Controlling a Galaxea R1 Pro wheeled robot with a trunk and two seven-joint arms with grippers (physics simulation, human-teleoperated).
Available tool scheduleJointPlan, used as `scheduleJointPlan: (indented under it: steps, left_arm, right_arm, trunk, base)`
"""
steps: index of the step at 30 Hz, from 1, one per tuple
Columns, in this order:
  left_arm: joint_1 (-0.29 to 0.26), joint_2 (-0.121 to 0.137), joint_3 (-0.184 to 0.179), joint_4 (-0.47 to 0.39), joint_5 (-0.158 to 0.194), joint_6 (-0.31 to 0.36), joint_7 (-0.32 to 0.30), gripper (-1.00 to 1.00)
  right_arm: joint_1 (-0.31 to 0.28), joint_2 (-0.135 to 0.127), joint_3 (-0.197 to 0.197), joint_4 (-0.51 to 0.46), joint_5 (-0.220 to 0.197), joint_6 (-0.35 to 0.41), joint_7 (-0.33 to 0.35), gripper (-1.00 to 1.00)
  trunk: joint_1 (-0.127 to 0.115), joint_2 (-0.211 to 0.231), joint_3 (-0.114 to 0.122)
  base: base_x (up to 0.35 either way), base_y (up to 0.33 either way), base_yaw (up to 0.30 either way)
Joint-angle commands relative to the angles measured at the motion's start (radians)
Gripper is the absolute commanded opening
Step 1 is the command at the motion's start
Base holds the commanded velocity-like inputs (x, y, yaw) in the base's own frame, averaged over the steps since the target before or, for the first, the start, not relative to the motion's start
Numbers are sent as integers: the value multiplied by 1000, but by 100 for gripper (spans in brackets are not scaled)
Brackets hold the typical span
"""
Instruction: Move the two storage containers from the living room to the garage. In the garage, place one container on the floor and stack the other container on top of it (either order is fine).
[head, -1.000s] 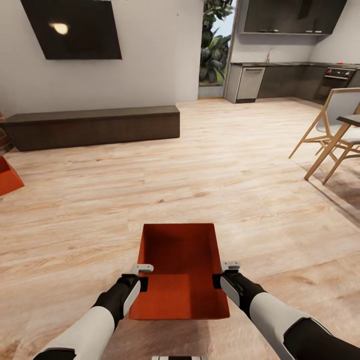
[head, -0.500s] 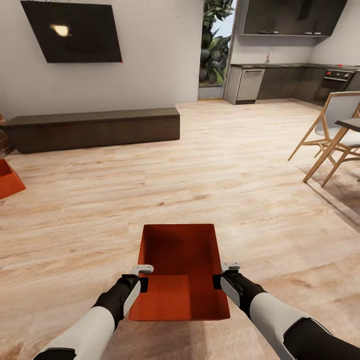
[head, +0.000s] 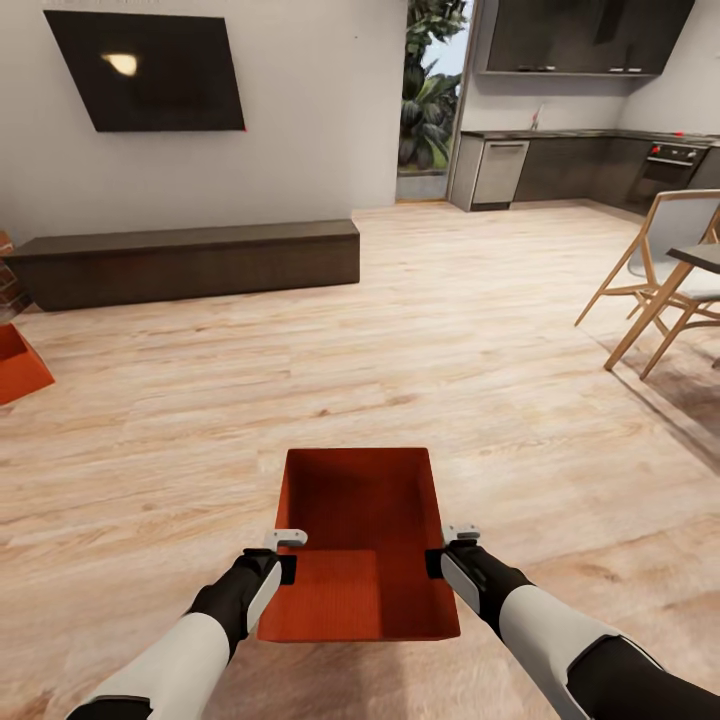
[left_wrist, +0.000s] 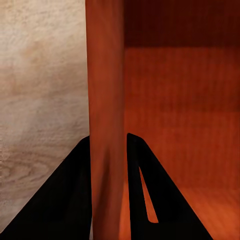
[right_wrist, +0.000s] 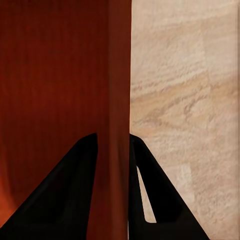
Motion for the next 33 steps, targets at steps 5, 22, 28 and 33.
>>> scheduleJointPlan:
  steps: [5,22,28,33]
  left_arm:
    - [0,8,-12,17,-25,63,9,-100]
    - [0,8,-12,17,-25,63,9,-100]
    - [0,8,-12,18,-25,63,9,-100]
    - [0,8,-12,17,-25,63,9,-100]
  right_arm:
    - [-1,-1,42,-20,-24,-1,-6,-100]
    - [-1,-2,41,-20,-24,-3,-3,-100]
    - [-1,-2,41,-20,-24,-3,5,-100]
    - [-1,-2,41,-20,-24,-3,6,-100]
  trunk:
    - [-19,35,15]
    - [-85,154,68]
    - [-108,196,87]
    - [-127,231,103]
  base:
    - [0,0,0]
    - [0,0,0]
    - [0,0,0]
    - [0,0,0]
